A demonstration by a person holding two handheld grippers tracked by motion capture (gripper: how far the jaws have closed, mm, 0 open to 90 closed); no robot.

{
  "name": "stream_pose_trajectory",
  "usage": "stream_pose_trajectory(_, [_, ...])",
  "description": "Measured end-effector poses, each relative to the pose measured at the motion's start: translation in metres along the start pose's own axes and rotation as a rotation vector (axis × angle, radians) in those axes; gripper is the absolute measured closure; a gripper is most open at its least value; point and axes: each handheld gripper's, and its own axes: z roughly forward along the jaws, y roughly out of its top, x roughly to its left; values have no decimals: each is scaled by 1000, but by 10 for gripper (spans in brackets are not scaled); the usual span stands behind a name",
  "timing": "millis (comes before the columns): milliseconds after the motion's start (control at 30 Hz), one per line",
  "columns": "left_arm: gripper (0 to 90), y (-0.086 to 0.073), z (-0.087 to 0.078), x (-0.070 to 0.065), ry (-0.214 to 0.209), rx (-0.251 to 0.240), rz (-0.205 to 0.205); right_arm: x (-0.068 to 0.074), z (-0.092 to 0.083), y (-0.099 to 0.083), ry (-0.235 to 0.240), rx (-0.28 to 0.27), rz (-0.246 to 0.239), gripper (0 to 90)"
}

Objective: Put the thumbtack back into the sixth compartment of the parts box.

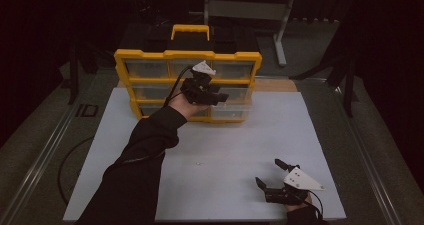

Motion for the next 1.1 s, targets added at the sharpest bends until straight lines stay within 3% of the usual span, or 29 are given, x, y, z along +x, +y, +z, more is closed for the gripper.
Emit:
stream_pose_trajectory(133, [432, -3, -6, -2, -3, -6, 16, 0, 0, 0, -1, 1, -1, 88])
stream_pose_trajectory(267, [332, -7, -12, -4, -33, -16, 16, 0, 0, 0, -2, -1, 0, 88])
stream_pose_trajectory(467, [164, -19, -17, -8, -75, 15, 41, 0, 0, 0, -3, 1, -3, 88])
stream_pose_trajectory(633, [87, -32, -23, -13, -89, 20, 41, 0, 0, 1, -3, 1, 0, 88])
stream_pose_trajectory(833, [26, -50, -25, -16, -106, 21, 53, 0, 0, 0, -4, 2, -2, 89])
stream_pose_trajectory(900, [19, -61, -26, -16, -123, 23, 52, 1, 0, 1, -4, 2, -1, 88])
stream_pose_trajectory(933, [19, -65, -26, -15, -150, 21, 56, 1, 0, 1, -5, 3, 0, 89])
stream_pose_trajectory(1033, [11, -77, -25, -14, -168, 32, 49, 0, 0, 1, -6, 3, 2, 88])
stream_pose_trajectory(1100, [10, -81, -25, -14, -159, 30, 44, 0, 0, 0, -5, 4, 0, 88])
